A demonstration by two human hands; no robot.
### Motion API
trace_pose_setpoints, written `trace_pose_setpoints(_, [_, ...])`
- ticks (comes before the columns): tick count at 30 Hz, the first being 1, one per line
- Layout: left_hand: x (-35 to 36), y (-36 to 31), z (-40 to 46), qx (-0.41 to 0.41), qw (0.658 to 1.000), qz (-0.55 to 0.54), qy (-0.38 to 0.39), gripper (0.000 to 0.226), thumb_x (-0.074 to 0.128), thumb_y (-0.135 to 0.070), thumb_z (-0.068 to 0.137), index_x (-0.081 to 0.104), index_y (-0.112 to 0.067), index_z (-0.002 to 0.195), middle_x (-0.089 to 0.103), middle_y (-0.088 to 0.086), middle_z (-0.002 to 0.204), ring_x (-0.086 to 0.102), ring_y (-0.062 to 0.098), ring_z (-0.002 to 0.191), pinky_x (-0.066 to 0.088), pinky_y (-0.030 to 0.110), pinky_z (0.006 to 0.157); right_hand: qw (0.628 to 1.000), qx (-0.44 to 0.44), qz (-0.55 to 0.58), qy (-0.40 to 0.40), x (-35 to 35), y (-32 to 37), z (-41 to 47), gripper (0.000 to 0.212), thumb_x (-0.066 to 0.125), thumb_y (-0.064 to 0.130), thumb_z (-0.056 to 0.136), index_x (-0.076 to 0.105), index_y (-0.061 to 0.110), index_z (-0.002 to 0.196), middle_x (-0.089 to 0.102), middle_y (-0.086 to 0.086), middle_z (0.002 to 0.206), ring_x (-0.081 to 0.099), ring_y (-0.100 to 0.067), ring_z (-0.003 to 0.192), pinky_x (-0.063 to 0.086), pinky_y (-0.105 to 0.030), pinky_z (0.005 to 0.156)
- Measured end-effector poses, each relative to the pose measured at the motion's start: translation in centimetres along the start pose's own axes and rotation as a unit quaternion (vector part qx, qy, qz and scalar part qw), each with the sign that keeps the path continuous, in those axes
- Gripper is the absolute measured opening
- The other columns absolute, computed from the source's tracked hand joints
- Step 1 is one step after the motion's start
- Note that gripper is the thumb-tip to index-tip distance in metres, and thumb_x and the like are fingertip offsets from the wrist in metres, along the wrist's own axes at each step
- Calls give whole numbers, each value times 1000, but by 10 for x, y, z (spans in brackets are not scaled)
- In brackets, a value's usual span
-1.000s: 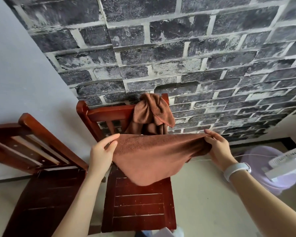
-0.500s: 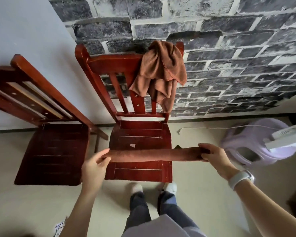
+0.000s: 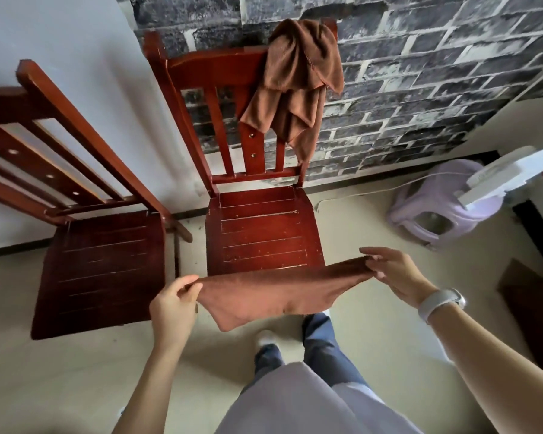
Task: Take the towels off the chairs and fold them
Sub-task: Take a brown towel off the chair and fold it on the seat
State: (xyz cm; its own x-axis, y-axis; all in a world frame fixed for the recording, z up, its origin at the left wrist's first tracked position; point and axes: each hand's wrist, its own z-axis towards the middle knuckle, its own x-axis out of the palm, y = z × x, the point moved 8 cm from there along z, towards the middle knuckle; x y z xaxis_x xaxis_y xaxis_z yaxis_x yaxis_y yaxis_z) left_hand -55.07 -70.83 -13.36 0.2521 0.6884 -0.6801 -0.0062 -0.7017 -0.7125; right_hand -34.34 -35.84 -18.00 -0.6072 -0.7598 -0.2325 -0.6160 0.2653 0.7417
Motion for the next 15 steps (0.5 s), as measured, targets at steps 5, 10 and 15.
trace_pose_setpoints(5, [-9, 16, -4, 70, 995, 71, 26, 15, 65, 0, 80, 71, -1, 94, 64, 18, 94, 62, 32, 82, 41, 27, 77, 917, -125, -371, 68, 35, 9, -36, 18, 66, 4, 78, 70, 9, 94, 58, -6, 81, 52, -21, 80, 45, -35, 75])
trace_pose_setpoints(10, [-6, 38, -12, 86, 992, 57, 78, 12, 55, 3, 85, 65, 2, 93, 57, 18, 111, 56, 26, 96, 43, 33, 85, 861, -141, -487, 37, 45, -15, -49, 20, 54, 13, 88, 67, 7, 102, 47, -6, 126, 47, -27, 112, 36, -30, 94])
trace_pose_setpoints(15, [-8, 45, -10, 67, 996, 30, 46, 14, 54, 0, 88, 62, 5, 98, 60, 19, 98, 60, 30, 87, 42, 30, 78, 857, -197, -474, -36, 39, -7, -51, 16, 46, 15, 92, 61, 10, 98, 65, -9, 96, 56, -32, 98, 32, -29, 76])
